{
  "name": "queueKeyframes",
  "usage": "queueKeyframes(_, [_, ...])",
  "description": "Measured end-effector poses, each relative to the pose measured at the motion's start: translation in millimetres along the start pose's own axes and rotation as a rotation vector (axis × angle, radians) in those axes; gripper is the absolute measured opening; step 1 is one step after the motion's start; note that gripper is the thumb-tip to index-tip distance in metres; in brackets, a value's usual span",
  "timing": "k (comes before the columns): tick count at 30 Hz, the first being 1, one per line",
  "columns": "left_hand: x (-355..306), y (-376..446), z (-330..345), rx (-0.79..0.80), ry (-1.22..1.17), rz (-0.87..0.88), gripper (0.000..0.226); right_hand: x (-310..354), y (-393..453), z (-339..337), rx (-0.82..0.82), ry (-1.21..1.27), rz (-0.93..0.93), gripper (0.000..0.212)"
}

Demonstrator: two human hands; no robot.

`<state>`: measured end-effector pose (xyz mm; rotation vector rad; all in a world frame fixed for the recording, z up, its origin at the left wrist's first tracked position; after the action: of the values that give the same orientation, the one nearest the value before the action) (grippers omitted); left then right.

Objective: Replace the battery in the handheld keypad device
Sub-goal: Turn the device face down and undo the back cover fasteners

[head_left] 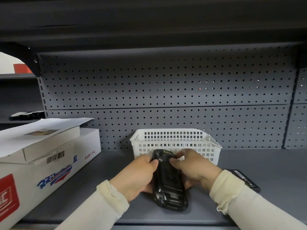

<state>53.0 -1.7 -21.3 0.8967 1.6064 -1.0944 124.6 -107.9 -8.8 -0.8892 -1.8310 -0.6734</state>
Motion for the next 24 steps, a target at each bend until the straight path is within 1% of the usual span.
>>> queueKeyframes(5, [0.1, 3.4, -11.1, -0.068, 0.255, 0.008, 0.025, 3.6, 4.0, 1.8, -0.003, -0.131, -0.024, 0.011])
queueKeyframes(12, [-0.3, 8.8, -17.7, -0.060, 0.465, -0.001, 0.027, 4.1, 6.8, 4.1, 0.061, -0.223, -0.070, 0.014])
queueKeyframes(15, [0.9, 10.8, -20.3, -0.075, 0.629, -0.009, 0.030, -0.2, 8.7, 1.6, 0.066, -0.295, -0.065, 0.028])
queueKeyframes(18, [0.6, 11.1, -19.1, -0.068, 0.792, -0.011, 0.027, -0.1, 10.6, 2.5, 0.072, -0.359, -0.089, 0.030])
queueKeyframes(24, [-0.9, 15.7, -20.3, 0.002, 0.890, 0.034, 0.032, 0.5, 12.9, 2.4, 0.148, -0.335, -0.094, 0.025])
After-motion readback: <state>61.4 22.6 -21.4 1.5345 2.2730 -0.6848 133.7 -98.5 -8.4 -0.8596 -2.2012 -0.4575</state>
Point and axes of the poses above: each hand's wrist, its own y-axis towards the middle knuckle, its own z-axis out of the palm, x = y × z, the point moved 9 cm from there along y, towards the middle knuckle, and after that the axes turned 8 degrees about -z, right-handed, at the moved point
